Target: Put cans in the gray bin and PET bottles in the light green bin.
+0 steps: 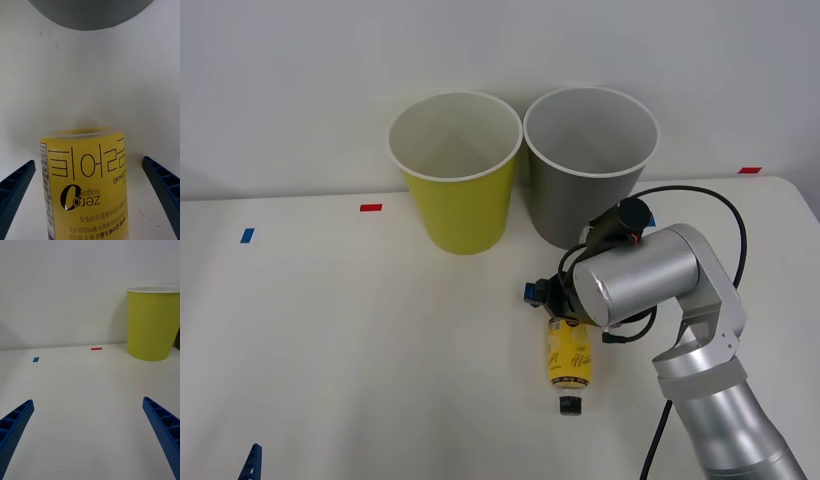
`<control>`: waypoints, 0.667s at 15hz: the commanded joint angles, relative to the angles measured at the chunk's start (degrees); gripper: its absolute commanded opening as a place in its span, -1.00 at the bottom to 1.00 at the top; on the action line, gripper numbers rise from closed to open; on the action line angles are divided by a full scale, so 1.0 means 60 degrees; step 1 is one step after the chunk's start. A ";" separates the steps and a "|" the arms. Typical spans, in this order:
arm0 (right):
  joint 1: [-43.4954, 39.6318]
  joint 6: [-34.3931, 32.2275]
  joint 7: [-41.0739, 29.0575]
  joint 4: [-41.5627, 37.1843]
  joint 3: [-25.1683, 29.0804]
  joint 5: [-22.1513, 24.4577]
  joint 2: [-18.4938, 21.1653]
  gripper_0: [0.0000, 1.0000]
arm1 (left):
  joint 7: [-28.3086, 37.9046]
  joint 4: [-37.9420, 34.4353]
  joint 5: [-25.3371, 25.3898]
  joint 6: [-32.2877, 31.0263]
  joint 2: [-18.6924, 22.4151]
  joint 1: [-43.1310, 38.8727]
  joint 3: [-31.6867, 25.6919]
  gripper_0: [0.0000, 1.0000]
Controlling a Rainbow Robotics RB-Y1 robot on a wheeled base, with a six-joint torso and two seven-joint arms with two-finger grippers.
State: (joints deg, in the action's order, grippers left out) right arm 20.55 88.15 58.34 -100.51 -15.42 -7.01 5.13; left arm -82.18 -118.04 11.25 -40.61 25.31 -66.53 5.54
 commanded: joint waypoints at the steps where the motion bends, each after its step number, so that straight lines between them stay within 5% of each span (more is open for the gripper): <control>1: 0.0003 0.0000 -0.0040 0.0009 -0.0125 -0.0003 0.0082 1.00 | 0.0000 0.0000 0.0000 0.0000 0.0000 0.0000 0.0000 1.00; 5: 0.0003 0.0015 -0.0128 0.0009 -0.0213 -0.0003 0.0141 1.00 | 0.0000 0.0000 0.0000 0.0000 0.0000 0.0000 0.0000 1.00; 6: 0.0017 0.0000 -0.0128 0.0009 -0.0243 -0.0003 0.0141 0.44 | 0.0000 0.0000 0.0000 0.0000 0.0000 0.0000 0.0000 1.00; 7: 0.0017 0.0015 -0.0143 0.0009 -0.0257 0.0026 0.0126 -0.70 | 0.0000 0.0000 0.0000 0.0000 0.0000 0.0000 0.0000 1.00; 8: 0.0003 0.0015 -0.0172 0.0009 -0.0287 0.0056 0.0126 -1.00 | 0.0000 0.0000 0.0000 0.0000 0.0000 0.0000 0.0000 1.00; 10: 0.0003 0.0015 -0.0231 0.0009 -0.0316 0.0070 0.0126 -1.00 | 0.0000 0.0000 0.0000 0.0000 0.0000 0.0000 0.0000 1.00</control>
State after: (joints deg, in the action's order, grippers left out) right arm 20.59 88.23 57.16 -100.47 -17.25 -6.65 5.90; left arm -82.18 -118.04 11.25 -40.61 25.31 -66.53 5.54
